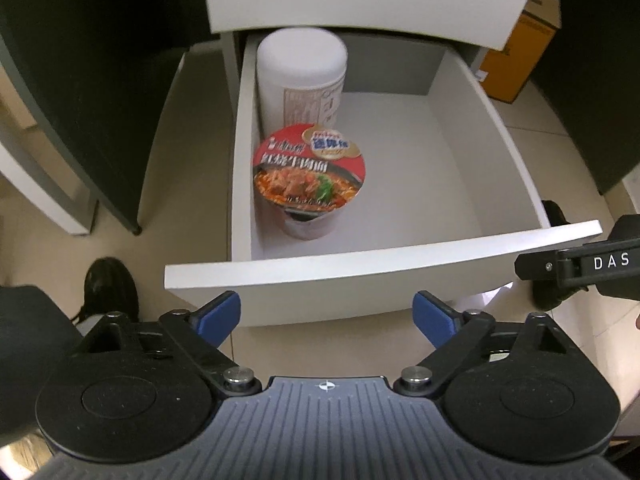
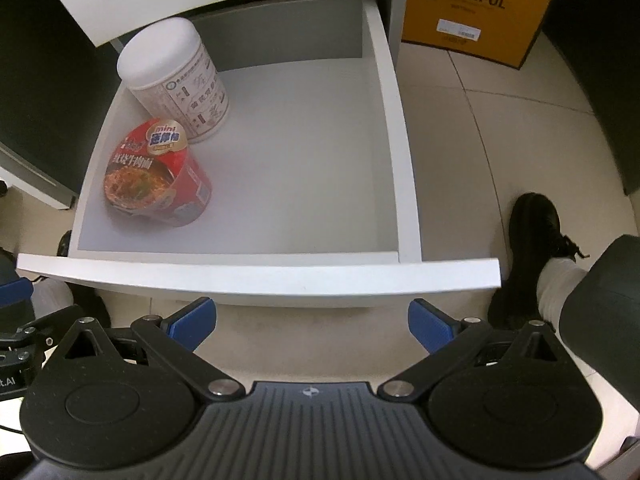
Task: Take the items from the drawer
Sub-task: 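Bring both open tools up to the front panel of the open drawer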
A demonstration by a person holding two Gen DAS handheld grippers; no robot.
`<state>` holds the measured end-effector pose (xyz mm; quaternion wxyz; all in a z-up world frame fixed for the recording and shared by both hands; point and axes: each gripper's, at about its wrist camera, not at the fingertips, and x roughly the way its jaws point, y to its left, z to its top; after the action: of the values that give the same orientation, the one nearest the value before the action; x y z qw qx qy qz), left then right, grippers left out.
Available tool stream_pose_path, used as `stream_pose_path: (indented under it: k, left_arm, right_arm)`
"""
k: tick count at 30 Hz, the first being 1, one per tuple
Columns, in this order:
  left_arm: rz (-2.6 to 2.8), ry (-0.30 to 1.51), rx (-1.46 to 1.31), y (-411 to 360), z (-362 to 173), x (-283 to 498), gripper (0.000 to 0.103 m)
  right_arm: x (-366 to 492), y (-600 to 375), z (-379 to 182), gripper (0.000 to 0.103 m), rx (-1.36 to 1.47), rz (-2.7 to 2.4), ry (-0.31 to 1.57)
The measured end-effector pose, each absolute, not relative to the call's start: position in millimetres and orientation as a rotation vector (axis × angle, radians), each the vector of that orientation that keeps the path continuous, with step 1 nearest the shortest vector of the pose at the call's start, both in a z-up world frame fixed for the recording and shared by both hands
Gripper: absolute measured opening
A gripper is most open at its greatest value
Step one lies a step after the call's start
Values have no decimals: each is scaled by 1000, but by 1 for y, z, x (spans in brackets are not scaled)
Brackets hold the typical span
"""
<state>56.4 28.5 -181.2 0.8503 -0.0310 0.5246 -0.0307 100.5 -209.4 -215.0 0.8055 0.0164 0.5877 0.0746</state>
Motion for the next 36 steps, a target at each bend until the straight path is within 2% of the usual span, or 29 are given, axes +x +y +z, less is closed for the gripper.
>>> stream_pose_path:
  k: [7, 16, 36]
  left_arm:
    - [-41, 1095, -89, 30, -191, 63, 85]
    - [-1, 1053, -154, 35, -192, 68, 86]
    - [-33, 964, -83, 36, -198, 100, 86]
  right_arm:
    - [101, -201, -221, 102, 28, 157, 1253]
    - [105, -200, -221, 102, 21, 156, 1199]
    - [135, -195, -220, 102, 20, 143, 1079]
